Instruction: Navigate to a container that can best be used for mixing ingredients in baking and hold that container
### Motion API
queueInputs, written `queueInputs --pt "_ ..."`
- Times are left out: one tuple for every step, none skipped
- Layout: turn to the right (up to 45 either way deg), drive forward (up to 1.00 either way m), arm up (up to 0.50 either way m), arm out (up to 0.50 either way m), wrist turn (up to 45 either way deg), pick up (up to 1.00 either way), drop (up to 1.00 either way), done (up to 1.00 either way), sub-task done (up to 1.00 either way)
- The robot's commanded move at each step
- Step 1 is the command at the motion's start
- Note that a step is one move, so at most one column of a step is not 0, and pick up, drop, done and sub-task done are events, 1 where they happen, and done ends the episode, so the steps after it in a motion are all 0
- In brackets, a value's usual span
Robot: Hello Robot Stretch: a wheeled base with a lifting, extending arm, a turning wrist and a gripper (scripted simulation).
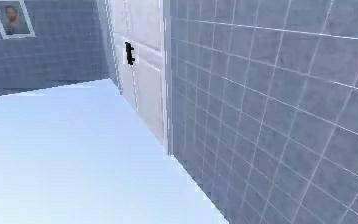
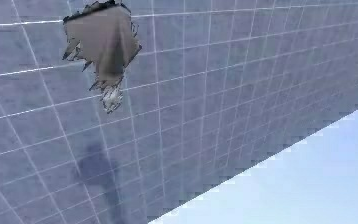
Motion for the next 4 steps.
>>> queueInputs --pt "-45.0 0.0 0.0 0.0 0.0 0.0 0.0 0.0 0.0" --pt "-45.0 0.0 0.0 0.0 0.0 0.0 0.0 0.0 0.0" --pt "-45.0 0.0 0.0 0.0 0.0 0.0 0.0 0.0 0.0" --pt "-18.0 0.0 0.0 0.0 0.0 0.0 0.0 0.0 0.0"
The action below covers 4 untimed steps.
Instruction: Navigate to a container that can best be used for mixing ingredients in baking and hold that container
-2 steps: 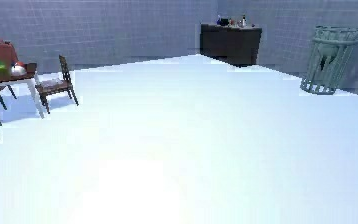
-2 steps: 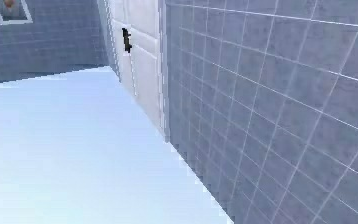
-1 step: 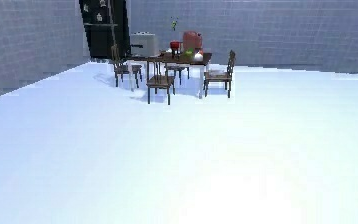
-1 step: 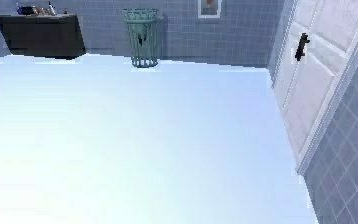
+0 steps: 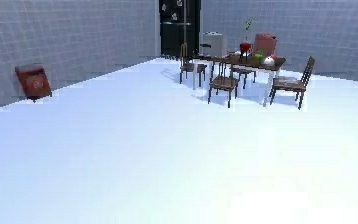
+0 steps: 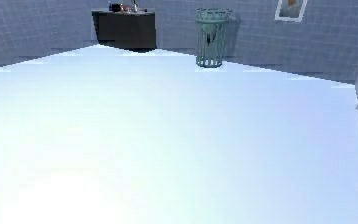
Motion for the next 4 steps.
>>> queueInputs --pt "0.0 1.0 0.0 0.0 0.0 0.0 0.0 0.0 0.0" --pt "-3.0 0.0 0.0 0.0 0.0 0.0 0.0 0.0 0.0" --pt "0.0 1.0 0.0 0.0 0.0 0.0 0.0 0.0 0.0" --pt "0.0 0.9 0.0 0.0 0.0 0.0 0.0 0.0 0.0"
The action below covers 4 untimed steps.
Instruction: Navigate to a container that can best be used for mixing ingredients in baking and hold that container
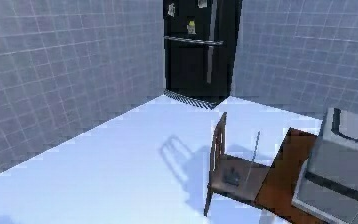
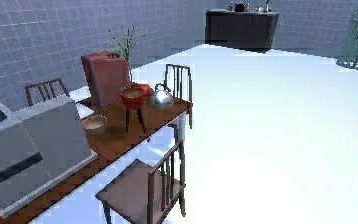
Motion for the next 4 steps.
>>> queueInputs --pt "-21.0 0.0 0.0 0.0 0.0 0.0 0.0 0.0 0.0" --pt "15.0 0.0 0.0 0.0 0.0 0.0 0.0 0.0 0.0" --pt "0.0 1.0 0.0 0.0 0.0 0.0 0.0 0.0 0.0" --pt "12.0 0.0 0.0 0.0 0.0 0.0 0.0 0.0 0.0"
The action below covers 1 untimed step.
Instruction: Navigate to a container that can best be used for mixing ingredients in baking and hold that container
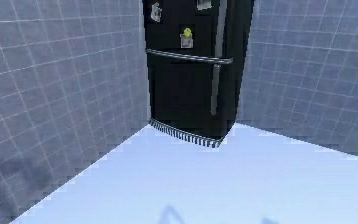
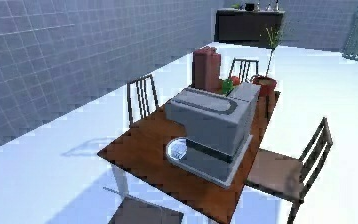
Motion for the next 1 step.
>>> queueInputs --pt "0.0 0.05 0.0 0.0 0.0 0.0 0.0 0.0 0.0"
